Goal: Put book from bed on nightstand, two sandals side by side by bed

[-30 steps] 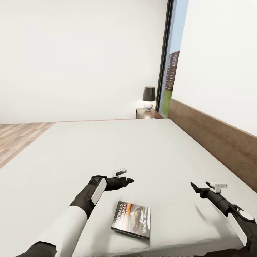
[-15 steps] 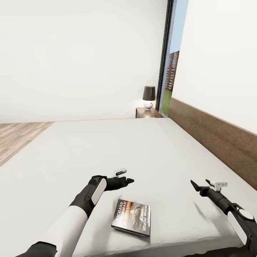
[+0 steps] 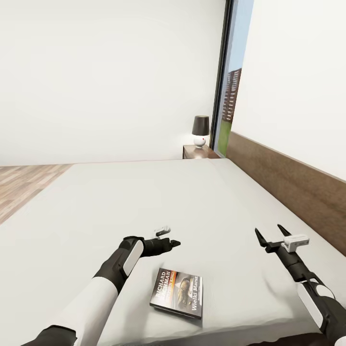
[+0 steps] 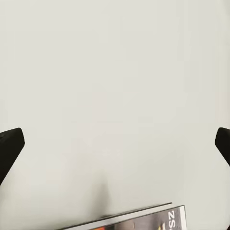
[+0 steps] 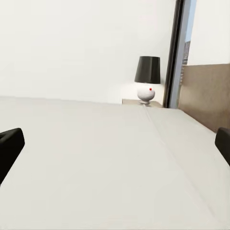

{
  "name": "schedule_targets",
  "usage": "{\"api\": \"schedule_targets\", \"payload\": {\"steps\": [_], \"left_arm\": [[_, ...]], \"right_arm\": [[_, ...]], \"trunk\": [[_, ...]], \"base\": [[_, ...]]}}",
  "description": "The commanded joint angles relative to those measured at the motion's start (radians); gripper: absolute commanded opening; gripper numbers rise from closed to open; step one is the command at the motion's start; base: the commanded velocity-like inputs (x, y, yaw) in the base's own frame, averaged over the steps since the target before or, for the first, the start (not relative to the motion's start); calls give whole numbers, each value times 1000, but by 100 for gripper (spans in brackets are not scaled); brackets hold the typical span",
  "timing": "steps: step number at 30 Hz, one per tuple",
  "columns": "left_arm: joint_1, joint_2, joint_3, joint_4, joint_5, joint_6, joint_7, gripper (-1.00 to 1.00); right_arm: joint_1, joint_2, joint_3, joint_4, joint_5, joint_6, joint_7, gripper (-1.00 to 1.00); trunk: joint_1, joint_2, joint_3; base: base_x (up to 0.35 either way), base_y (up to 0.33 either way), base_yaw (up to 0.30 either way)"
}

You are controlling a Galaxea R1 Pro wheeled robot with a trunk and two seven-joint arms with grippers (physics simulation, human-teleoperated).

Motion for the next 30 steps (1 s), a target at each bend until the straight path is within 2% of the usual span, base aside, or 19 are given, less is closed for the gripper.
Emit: {"api": "schedule_targets", "payload": {"steps": [1, 5, 14, 19, 30], "left_arm": [[0, 0, 0, -1, 0, 4, -2, 100], [0, 0, 0, -1, 0, 4, -2, 100], [0, 0, 0, 1, 0, 4, -2, 100], [0, 0, 0, 1, 0, 4, -2, 100], [0, 0, 0, 1, 0, 4, -2, 100]], "right_arm": [[-1, 1, -1, 1, -10, -2, 10, 100], [-1, 2, -1, 0, -11, -5, 10, 100], [-1, 1, -1, -1, -11, -6, 10, 100], [-1, 2, -1, -3, -11, -6, 10, 100], [-1, 2, 0, -4, -11, -6, 10, 100]], "trunk": [[0, 0, -1], [0, 0, -1], [34, -63, -29], [34, -63, -29], [77, -140, -64]], "base": [[0, 0, 0], [0, 0, 0], [0, 0, 0], [0, 0, 0], [0, 0, 0]]}}
